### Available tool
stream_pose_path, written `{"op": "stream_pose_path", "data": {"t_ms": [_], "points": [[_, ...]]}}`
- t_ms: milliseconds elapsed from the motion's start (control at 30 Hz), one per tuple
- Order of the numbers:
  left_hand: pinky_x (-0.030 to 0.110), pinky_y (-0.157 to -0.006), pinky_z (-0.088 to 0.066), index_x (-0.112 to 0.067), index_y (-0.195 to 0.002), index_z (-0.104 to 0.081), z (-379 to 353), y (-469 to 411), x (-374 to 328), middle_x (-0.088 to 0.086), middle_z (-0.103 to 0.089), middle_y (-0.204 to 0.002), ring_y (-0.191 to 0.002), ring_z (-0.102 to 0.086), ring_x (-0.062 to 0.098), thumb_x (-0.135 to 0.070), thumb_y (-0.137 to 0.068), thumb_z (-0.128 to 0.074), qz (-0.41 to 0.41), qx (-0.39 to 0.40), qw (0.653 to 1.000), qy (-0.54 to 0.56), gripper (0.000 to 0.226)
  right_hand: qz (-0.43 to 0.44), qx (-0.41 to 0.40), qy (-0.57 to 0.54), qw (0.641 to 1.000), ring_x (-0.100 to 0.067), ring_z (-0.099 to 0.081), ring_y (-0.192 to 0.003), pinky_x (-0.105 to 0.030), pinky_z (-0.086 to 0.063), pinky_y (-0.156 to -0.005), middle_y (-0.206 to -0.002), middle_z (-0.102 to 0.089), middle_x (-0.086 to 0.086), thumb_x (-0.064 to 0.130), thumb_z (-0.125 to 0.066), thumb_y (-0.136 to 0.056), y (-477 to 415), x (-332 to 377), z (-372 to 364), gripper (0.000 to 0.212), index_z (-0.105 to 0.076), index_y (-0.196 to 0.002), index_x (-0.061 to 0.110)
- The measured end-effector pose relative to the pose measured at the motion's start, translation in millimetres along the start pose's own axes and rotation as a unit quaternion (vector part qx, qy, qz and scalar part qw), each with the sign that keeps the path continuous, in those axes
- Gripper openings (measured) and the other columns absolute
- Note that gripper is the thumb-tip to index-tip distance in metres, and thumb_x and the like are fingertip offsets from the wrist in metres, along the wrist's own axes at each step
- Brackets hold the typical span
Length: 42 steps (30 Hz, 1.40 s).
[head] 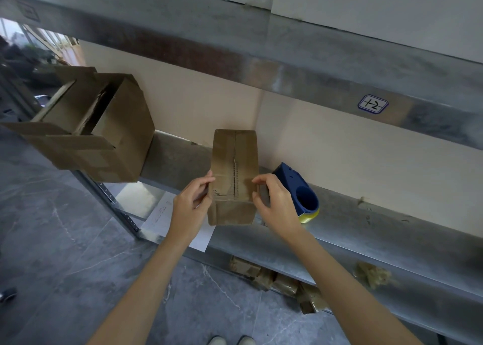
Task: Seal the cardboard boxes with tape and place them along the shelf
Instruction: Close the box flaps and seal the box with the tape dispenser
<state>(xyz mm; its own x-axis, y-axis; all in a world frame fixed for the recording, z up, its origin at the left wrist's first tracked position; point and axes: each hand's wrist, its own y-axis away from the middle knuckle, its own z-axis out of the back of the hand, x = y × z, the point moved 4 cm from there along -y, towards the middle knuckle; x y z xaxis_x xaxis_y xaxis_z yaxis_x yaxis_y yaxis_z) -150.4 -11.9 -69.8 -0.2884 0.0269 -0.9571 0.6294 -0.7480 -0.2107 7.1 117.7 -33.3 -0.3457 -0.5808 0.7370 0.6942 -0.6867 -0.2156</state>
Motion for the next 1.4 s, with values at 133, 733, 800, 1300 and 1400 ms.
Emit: {"op": "stream_pose_path", "data": {"t_ms": [133,733,800,1300,1400], "points": [[0.015,-0.095,-0.048,-0.022,-0.122,-0.064,4.6,-0.9,1.4,-0.010,-0.057,-0.139,-0.125,-0.054,-0.002,0.011,-0.091,-0.052,-0.002,0.018,1.000,0.004,0.046,0.005,0.035,-0.002,0.999,0.011,-0.051,-0.103,-0.004,-0.039,-0.085,-0.115,-0.054,0.010,-0.005,-0.057,-0.086,1.4,-2.3,6.0,0.037,-0.055,-0.115,0.018],[0.024,-0.094,-0.054,-0.031,-0.107,-0.066,-1.4,-5.5,-0.4,-0.013,-0.065,-0.124,-0.115,-0.063,0.002,0.011,-0.078,-0.071,-0.009,-0.046,0.999,0.006,0.052,0.013,-0.012,0.026,1.000,-0.006,-0.059,-0.103,-0.012,-0.047,-0.089,-0.107,-0.062,0.006,0.003,-0.067,-0.087,-12.0,-0.9,6.4,0.025,-0.060,-0.109,0.013],[0.024,-0.094,-0.054,-0.034,-0.106,-0.066,-1.2,-5.7,-0.7,-0.014,-0.065,-0.123,-0.114,-0.063,0.001,0.009,-0.078,-0.072,-0.008,-0.047,0.999,0.007,0.052,0.013,-0.014,0.024,1.000,-0.006,-0.060,-0.103,-0.019,-0.050,-0.092,-0.107,-0.063,0.005,0.005,-0.070,-0.086,-12.7,-1.1,6.7,0.026,-0.061,-0.109,0.013],[0.042,-0.090,-0.058,-0.029,-0.113,-0.057,-18.5,1.2,-0.9,-0.015,-0.059,-0.133,-0.119,-0.058,0.002,-0.010,-0.078,-0.076,-0.001,-0.118,0.993,-0.025,0.044,0.016,-0.038,0.005,0.999,-0.003,-0.054,-0.099,-0.014,-0.047,-0.086,-0.108,-0.057,0.004,0.017,-0.076,-0.083,-10.6,-0.7,-3.0,0.027,-0.063,-0.107,0.013],[0.044,-0.088,-0.058,-0.030,-0.113,-0.055,-19.3,0.9,0.8,-0.018,-0.058,-0.134,-0.120,-0.057,0.002,-0.017,-0.078,-0.077,-0.005,-0.109,0.993,-0.036,0.043,0.014,-0.028,-0.003,1.000,-0.003,-0.054,-0.100,-0.013,-0.047,-0.086,-0.110,-0.054,0.005,0.030,-0.078,-0.081,-10.9,-3.8,-5.2,0.036,-0.063,-0.110,0.015]]}}
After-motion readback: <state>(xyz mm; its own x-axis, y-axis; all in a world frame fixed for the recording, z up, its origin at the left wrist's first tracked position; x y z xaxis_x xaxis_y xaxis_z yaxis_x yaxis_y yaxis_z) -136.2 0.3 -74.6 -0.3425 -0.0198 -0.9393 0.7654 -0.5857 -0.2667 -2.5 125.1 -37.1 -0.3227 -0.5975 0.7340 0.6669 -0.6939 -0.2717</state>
